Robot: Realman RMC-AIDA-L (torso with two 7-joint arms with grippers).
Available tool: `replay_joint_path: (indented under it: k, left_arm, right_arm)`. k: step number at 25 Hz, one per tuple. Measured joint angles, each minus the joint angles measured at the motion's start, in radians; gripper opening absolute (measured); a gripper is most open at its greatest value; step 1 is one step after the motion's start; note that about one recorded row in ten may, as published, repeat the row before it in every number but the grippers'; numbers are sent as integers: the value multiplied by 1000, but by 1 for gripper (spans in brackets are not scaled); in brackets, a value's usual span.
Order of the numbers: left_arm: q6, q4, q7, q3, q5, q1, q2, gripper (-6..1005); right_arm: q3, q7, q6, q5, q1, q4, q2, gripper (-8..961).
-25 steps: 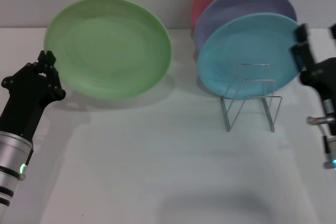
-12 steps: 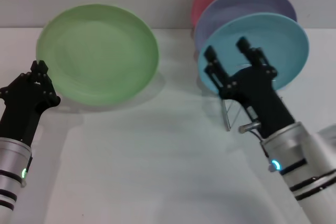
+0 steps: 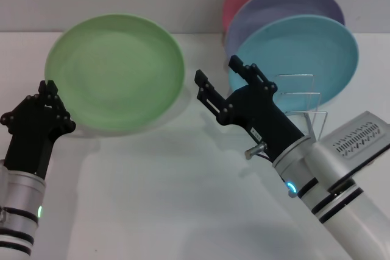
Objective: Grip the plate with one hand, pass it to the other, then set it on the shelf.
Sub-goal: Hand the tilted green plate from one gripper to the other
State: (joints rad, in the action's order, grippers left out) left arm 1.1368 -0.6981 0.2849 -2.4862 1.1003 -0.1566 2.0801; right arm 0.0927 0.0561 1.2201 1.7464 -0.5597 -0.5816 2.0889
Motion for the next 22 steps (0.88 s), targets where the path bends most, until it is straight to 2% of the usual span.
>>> replay_joint_path:
  k: [12, 22]
  left_arm:
    - [111, -101, 195, -198, 317, 10, 0, 80]
    - [149, -185, 324, -260, 436, 24, 0, 85]
  right_arm:
    - [3, -9, -156, 14, -52, 23, -7, 737]
    - [102, -91, -227, 159, -65, 57, -8, 735]
